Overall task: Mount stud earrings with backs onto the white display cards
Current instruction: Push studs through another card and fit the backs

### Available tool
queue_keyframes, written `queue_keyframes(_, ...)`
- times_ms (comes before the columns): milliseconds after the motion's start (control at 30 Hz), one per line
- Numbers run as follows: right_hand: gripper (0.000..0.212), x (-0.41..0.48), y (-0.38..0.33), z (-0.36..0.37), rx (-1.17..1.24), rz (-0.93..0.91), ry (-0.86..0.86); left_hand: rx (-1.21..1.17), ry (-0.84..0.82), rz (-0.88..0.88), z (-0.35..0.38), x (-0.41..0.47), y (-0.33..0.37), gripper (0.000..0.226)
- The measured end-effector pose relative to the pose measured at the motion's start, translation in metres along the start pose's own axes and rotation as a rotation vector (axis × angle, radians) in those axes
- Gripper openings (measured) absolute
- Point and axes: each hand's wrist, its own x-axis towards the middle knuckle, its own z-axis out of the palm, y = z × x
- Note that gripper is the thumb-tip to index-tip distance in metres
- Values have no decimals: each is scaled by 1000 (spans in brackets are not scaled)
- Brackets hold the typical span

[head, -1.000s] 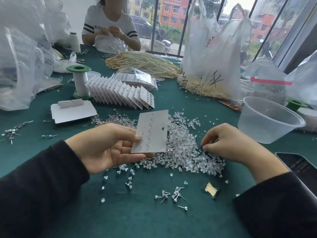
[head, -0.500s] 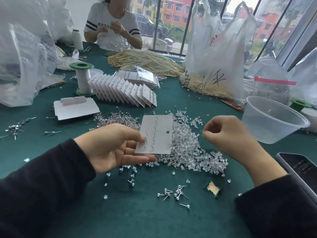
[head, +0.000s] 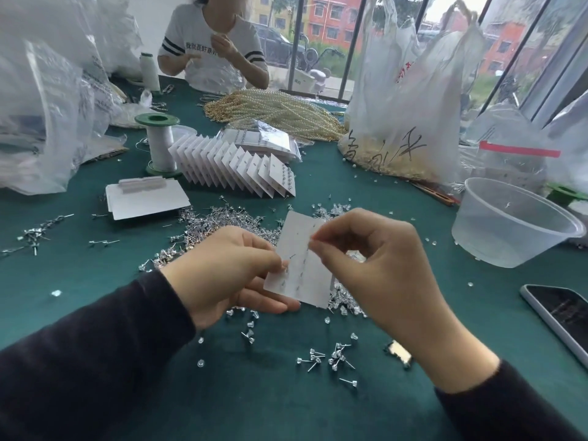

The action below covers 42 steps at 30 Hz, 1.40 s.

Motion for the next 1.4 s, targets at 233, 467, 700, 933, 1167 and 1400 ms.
queue_keyframes(233, 9, -3, 5, 15, -131, -66, -6, 71, 60, 110, 5, -2, 0, 32)
queue_keyframes(467, 10, -4, 5, 16, -80, -64, 12, 115, 71, 156, 6, -3, 1, 25)
queue_keyframes(700, 8, -5, 6, 20, -89, -71, -3, 140, 101, 179, 6, -1, -1, 27)
queue_keyframes(933, 8, -6, 7, 21, -70, -70, 18, 168, 110, 202, 4, 2, -5, 20)
queue_keyframes(1167, 11, -7, 7, 23, -46, -61, 22, 259, 131, 283, 5, 1, -6, 17)
queue_keyframes(1400, 17, -6, 7, 20, 25, -7, -20, 267, 88, 309, 3, -3, -3, 23)
